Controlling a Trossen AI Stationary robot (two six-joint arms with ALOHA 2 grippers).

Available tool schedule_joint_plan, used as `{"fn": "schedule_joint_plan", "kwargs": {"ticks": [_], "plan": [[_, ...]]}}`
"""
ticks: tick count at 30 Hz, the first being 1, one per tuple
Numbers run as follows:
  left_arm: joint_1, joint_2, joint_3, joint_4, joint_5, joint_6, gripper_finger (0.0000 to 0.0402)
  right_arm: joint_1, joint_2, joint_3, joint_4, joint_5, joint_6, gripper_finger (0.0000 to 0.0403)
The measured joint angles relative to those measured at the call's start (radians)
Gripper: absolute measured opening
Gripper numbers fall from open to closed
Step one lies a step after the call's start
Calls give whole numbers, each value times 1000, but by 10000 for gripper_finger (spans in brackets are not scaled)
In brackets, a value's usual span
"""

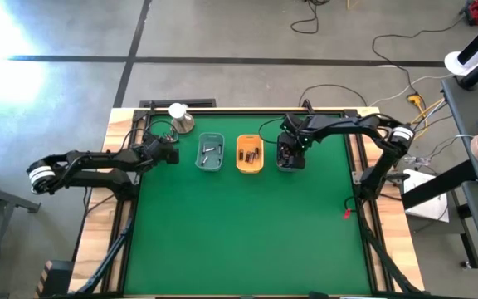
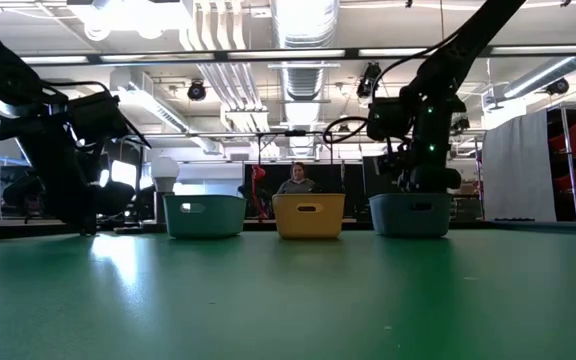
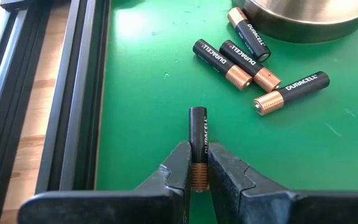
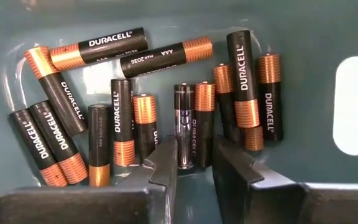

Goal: Sort batteries
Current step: Put the silver battery into the green bin

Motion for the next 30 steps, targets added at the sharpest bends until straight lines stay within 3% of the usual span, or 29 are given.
{"fn": "schedule_joint_plan", "kwargs": {"ticks": [9, 15, 18, 30], "plan": [[0, -1, -5, 6, -6, 0, 23, 5, -93, 74, -138, 46, 22, 51], [0, -1, -5, 7, -7, 8, 23, 28, -167, 162, -207, 46, 27, 11], [0, -1, -6, 7, -6, 8, 23, 44, -172, 181, -200, 42, 42, 10], [0, -2, -14, 11, -10, 9, 23, 47, -134, 38, -66, 40, 20, 13]]}}
